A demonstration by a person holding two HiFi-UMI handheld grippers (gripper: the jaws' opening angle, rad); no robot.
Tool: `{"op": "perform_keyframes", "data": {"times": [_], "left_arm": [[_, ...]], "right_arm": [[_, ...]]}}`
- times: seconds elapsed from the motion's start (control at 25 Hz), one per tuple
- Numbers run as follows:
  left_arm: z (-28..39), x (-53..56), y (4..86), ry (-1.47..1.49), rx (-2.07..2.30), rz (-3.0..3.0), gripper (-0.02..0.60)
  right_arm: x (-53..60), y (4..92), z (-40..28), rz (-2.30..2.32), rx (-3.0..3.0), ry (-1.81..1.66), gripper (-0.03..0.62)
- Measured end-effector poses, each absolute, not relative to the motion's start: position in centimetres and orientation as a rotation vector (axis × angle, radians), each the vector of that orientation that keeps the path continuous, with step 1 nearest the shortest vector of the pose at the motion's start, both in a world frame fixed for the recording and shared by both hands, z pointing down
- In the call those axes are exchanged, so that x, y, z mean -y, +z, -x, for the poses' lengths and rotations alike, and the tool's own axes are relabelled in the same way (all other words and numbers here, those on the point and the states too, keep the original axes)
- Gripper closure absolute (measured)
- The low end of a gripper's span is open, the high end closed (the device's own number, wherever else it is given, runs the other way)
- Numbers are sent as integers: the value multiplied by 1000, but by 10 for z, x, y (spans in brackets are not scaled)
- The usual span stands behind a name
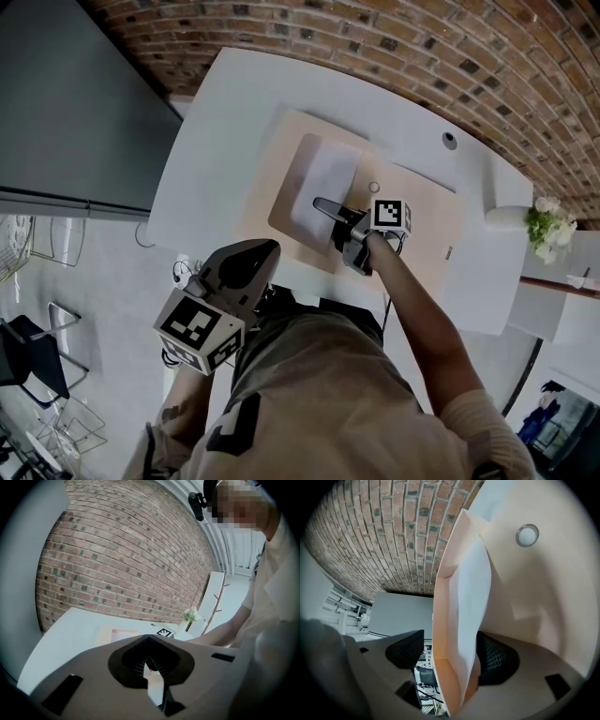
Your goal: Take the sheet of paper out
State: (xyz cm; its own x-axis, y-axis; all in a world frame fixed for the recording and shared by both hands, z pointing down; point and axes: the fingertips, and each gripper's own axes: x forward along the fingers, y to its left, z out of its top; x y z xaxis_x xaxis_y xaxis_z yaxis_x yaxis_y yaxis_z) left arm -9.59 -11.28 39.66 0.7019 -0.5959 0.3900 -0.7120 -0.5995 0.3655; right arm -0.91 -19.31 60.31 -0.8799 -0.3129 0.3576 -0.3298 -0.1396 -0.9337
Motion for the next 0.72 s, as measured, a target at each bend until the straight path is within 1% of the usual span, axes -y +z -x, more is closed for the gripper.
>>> {"op": "perform_keyframes", "data": {"times": [0.24, 0.32, 0.48, 0.6, 0.64, 0.72], "left_arm": [[94, 114, 397, 306, 997, -2414, 568], [94, 114, 397, 304, 998, -2414, 568], [95, 113, 397, 307, 1000, -2411, 568], [95, 113, 396, 309, 997, -2415, 568], [95, 113, 396, 308, 998, -2415, 568], [94, 113, 396, 308, 1000, -2414, 568]], "right_arm": [[196, 606, 10, -780, 2052, 2209, 240], [196, 609, 10, -802, 2041, 2199, 263], [192, 616, 7, -832, 2014, 2144, 343], [189, 626, 1, -884, 1955, 2085, 447], [188, 630, -2, -909, 1935, 2069, 495], [187, 635, -6, -944, 1909, 2050, 550]]}}
